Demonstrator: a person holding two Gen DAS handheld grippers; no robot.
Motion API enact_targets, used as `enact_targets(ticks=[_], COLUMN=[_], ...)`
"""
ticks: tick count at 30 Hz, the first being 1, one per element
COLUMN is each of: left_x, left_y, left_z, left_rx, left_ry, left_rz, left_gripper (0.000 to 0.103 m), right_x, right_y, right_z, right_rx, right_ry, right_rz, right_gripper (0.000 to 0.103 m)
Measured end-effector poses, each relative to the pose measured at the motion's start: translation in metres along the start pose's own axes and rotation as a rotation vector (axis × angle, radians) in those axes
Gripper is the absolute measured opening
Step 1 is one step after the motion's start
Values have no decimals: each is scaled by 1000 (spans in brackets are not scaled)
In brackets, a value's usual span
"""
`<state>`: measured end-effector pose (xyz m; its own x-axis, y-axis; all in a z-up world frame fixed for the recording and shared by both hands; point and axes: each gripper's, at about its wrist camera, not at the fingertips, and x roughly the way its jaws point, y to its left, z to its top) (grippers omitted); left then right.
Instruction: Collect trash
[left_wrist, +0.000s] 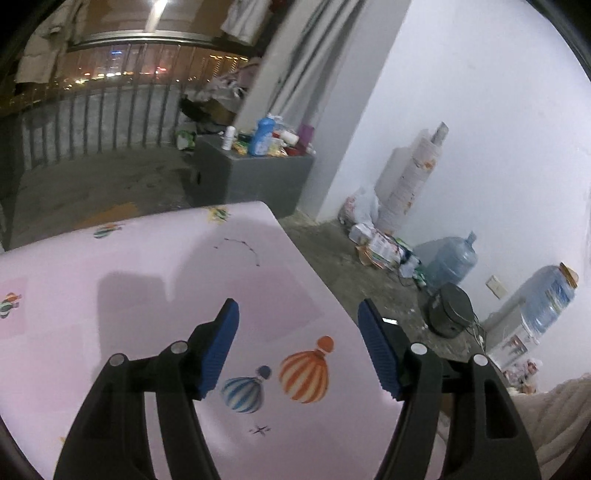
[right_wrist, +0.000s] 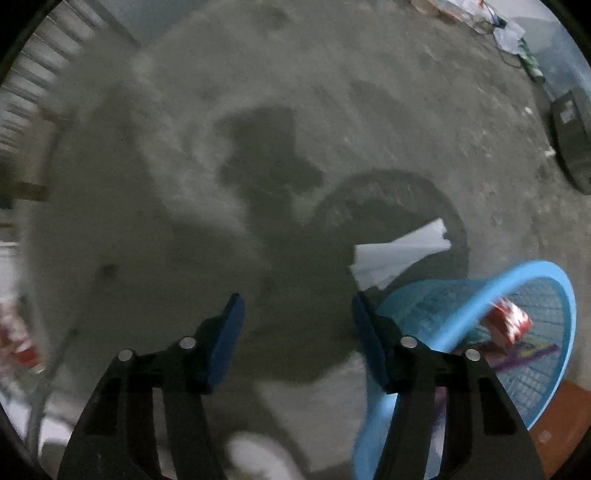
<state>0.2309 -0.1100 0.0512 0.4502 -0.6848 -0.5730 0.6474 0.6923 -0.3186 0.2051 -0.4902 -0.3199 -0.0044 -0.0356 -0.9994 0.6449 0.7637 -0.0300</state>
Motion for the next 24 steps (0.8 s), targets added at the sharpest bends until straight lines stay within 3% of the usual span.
enact_targets(ticks=[4, 10, 18, 24], left_x=[-9, -21, -17, -11], left_y=[9, 18, 29, 38], left_z=[6, 17, 15, 14], left_rx=[9, -7, -41, -65], left_ry=[-31, -88, -92, -69], left_rz=[36, 38, 68, 74], left_gripper=[65, 72, 74, 74], right_x=[56, 116, 153, 163], right_y=[11, 5, -35, -59], right_z=[12, 21, 35, 48], right_rx=[-23, -5, 160, 217], right_ry=[13, 57, 104, 124], right_rz=[-221, -390, -413, -472], right_gripper=[51, 51, 50, 43])
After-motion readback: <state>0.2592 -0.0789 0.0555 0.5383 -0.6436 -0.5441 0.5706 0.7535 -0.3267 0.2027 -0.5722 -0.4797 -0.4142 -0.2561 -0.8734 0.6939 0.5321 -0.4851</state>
